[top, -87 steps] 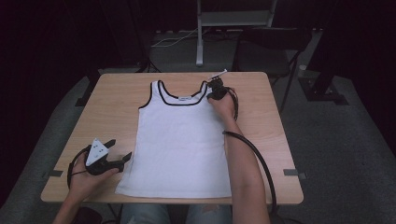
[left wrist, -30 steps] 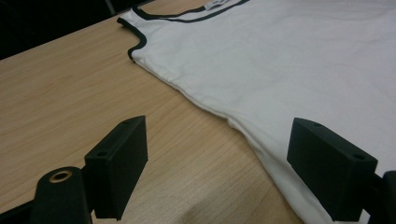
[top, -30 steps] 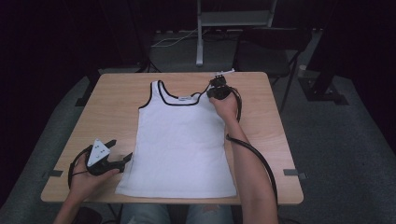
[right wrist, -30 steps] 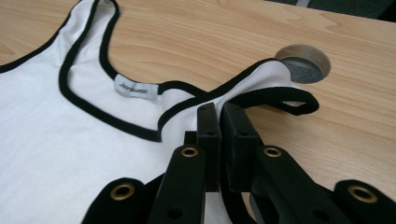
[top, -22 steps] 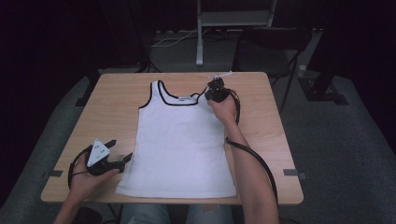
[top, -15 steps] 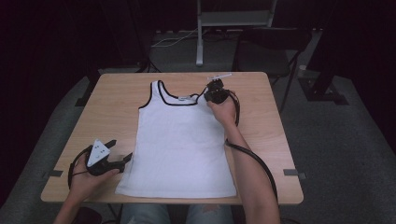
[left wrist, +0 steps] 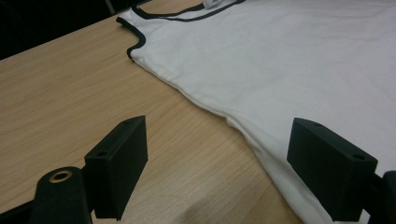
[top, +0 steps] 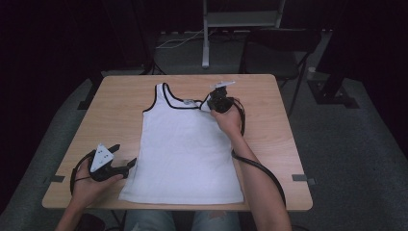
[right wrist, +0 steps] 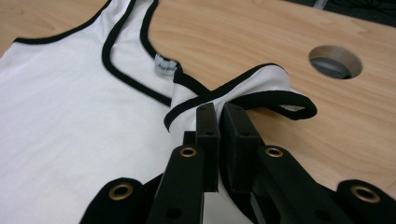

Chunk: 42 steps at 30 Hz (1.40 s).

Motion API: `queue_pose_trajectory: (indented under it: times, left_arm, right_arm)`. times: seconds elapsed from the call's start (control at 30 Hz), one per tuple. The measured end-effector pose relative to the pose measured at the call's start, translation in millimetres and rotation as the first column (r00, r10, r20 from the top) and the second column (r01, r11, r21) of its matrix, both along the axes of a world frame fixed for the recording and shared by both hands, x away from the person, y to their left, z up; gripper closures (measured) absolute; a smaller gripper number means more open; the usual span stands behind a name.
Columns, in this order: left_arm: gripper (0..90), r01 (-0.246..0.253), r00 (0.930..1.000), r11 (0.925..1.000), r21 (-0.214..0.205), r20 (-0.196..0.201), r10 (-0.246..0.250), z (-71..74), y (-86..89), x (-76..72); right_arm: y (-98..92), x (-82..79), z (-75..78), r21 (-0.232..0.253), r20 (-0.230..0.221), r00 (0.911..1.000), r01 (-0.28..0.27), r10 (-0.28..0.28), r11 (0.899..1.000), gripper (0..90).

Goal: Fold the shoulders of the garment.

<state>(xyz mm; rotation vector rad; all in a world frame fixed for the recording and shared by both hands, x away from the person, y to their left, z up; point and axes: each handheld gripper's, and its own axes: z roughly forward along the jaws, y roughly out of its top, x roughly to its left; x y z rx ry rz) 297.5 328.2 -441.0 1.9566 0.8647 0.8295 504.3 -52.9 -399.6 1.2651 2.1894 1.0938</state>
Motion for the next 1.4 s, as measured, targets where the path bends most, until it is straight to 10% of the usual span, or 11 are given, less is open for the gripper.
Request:
queue_pose_trajectory:
  times: [0.63,0.83,1.4]
  left_arm:
    - [20.2,-0.001,1.0,1.0,0.002,0.0,0.001,-0.1,-0.3,0.1]
    - [20.3,0.0,1.0,1.0,0.008,-0.003,0.0,-0.2,-0.8,0.2]
    - [20.3,0.002,1.0,1.0,0.004,-0.004,-0.002,-0.1,-0.6,0.4]
  right_arm:
    - [-3.5,-19.1,-12.1,0.04,-0.072,0.996,-0.051,0.054,0.998,70.5]
    - [-29.9,1.8,10.2,0.098,-0.06,0.997,0.055,-0.049,0.994,67.2]
    - [-35.3,44.2,-20.8,0.035,-0.185,0.9752,0.13,-0.121,0.991,64.1]
